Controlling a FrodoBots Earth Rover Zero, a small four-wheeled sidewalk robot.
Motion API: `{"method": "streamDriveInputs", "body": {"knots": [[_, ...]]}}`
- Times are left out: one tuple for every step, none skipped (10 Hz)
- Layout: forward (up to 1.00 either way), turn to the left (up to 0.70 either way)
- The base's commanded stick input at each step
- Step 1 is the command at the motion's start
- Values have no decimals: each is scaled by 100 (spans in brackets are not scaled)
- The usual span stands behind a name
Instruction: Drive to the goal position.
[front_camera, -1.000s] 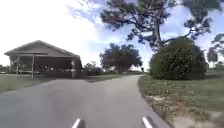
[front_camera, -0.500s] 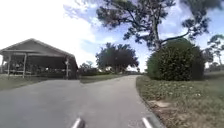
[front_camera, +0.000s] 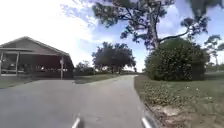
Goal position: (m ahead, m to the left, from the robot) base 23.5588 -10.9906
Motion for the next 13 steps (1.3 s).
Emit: {"method": "streamDriveInputs", "body": {"knots": [[69, 29], [69, 9], [69, 4], [69, 3], [69, 3], [69, 3], [69, 3], [69, 3], [69, 3], [69, 3], [69, 3], [69, 3], [69, 3]]}}
